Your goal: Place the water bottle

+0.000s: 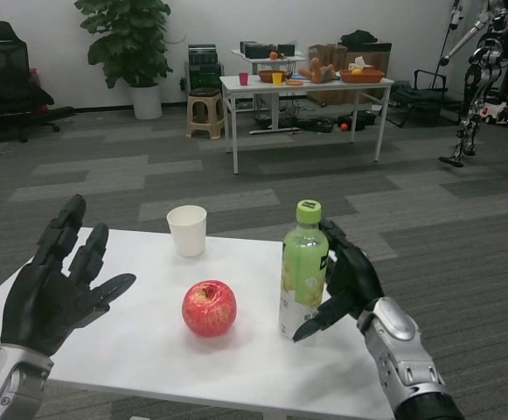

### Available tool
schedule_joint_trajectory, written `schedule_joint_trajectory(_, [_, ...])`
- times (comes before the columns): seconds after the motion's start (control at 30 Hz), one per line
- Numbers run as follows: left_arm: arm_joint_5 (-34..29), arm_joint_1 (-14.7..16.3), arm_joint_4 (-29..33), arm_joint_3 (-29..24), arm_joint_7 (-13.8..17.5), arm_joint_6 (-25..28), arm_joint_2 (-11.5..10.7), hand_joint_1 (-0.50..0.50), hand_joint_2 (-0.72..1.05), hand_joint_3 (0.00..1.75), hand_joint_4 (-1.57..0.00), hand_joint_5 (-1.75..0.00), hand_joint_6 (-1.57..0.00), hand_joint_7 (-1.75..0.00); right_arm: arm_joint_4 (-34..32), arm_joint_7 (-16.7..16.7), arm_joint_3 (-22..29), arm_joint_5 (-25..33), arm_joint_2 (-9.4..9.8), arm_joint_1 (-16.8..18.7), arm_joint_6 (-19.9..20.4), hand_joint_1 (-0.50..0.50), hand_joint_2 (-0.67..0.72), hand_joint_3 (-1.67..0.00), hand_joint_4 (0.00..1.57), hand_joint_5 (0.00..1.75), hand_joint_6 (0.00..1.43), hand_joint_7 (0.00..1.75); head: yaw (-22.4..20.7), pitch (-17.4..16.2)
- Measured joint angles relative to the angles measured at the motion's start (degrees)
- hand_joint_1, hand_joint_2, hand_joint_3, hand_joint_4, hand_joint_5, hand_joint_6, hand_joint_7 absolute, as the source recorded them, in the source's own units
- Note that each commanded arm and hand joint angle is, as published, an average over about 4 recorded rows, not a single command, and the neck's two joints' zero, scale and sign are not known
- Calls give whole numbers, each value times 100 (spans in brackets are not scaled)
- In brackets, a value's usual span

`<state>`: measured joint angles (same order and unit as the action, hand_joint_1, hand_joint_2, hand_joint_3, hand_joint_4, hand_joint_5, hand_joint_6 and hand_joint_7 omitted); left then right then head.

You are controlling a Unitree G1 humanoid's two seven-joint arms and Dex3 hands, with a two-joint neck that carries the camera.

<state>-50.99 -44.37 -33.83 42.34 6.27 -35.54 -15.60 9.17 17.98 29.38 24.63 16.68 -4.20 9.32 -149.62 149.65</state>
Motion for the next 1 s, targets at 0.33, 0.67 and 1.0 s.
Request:
schedule_joint_trajectory(0.33, [-4,1,6,-11,19,0,-5,-50,60,7,0,0,0,0,-771,-131,1119,292,-119,284,149,-46,22,0,0,0,0,0,-78,89])
schedule_joint_trajectory(0.67, [-11,10,60,-103,52,1,-14,-50,60,4,0,0,0,0,-1840,-157,1404,1700,-258,737,333,-46,23,0,0,0,0,0,-120,138])
schedule_joint_trajectory(1.0, [-11,20,78,-204,70,1,-16,-50,60,9,0,0,0,0,-2738,-105,891,2471,-282,794,505,-46,22,-2,0,0,0,0,-194,228])
